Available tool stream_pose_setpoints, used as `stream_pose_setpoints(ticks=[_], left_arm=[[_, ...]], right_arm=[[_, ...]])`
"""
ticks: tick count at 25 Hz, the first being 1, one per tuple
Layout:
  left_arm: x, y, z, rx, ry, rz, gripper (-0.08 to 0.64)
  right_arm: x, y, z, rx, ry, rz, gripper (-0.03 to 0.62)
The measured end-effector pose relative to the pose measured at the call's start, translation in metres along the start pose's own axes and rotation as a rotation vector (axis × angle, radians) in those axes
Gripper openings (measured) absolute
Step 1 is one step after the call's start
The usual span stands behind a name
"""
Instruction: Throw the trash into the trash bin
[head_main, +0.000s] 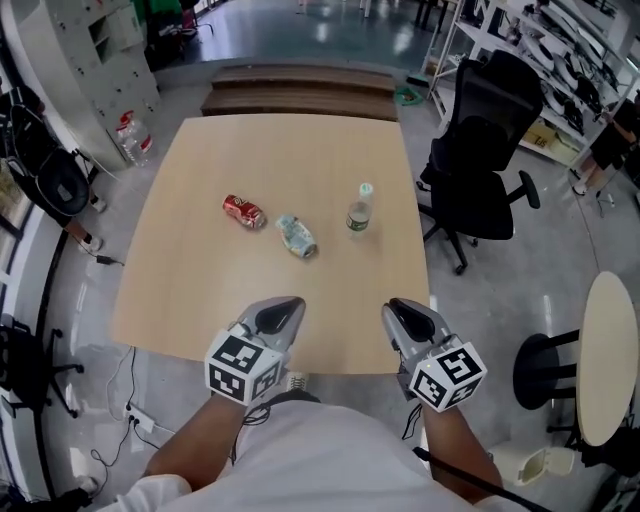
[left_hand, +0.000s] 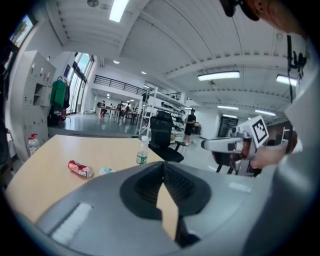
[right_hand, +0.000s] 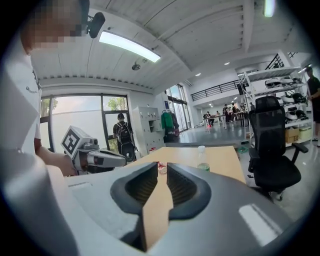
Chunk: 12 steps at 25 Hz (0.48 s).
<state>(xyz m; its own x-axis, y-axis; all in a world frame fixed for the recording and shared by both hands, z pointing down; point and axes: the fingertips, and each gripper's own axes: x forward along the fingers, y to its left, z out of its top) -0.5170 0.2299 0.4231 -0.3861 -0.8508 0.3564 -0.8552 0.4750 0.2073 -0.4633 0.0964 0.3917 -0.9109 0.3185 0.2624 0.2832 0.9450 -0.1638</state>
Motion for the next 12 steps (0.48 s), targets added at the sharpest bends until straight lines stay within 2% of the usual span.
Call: stream_pose_setpoints(ticks=[6, 12], left_arm=[[0.023, 0.039, 0.012, 0.029, -0.004, -0.011, 0.008], [0.046, 0.066, 0.018, 0.022, 0.010, -0.048, 0.008]], right_arm=[[0.050, -0.035, -0.002, -0.012, 0.060, -0.078, 0.095], [0.092, -0.074, 0.014, 0.005, 0.050, -0.182, 0.110]])
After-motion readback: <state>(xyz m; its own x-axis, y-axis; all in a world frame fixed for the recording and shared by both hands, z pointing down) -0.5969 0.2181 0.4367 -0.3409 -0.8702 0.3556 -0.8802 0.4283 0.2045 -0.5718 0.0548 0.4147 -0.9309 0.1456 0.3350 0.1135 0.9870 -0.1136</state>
